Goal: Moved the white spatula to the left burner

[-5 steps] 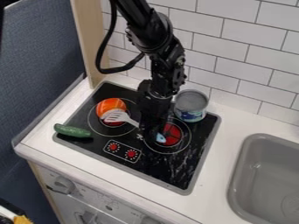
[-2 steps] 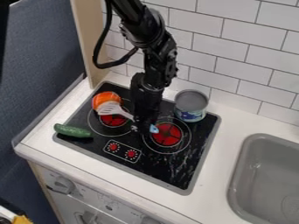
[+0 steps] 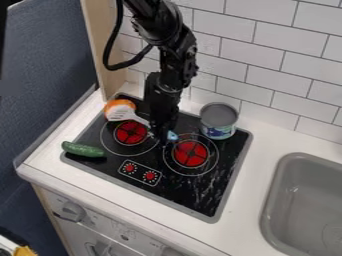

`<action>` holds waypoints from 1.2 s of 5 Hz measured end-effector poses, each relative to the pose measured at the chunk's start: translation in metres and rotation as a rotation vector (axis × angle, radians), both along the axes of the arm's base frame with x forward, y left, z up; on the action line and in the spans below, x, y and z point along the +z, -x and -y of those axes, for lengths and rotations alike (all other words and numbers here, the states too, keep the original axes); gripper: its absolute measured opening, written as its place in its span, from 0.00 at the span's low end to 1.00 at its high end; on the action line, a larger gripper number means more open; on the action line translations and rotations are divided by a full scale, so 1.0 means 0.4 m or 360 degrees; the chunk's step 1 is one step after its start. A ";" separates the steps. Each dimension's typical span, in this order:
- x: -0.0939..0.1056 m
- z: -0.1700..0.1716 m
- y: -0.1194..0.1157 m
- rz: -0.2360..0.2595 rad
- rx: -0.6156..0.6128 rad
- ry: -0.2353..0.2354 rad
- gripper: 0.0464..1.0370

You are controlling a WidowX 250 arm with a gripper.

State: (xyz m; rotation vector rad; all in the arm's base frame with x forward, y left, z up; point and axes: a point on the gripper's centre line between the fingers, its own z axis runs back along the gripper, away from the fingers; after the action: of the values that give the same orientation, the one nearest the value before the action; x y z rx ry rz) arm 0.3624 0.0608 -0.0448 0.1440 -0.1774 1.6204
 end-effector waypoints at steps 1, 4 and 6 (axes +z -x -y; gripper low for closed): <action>0.005 -0.023 -0.016 0.0020 0.0042 -0.0003 0.28; -0.020 -0.018 0.013 -0.0028 0.0045 0.0011 0.28; -0.031 0.033 0.051 -0.0052 -0.0077 -0.0026 0.28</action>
State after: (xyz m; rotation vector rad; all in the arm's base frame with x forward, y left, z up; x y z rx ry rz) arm 0.3422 0.0477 -0.0574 0.1771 -0.1677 1.5675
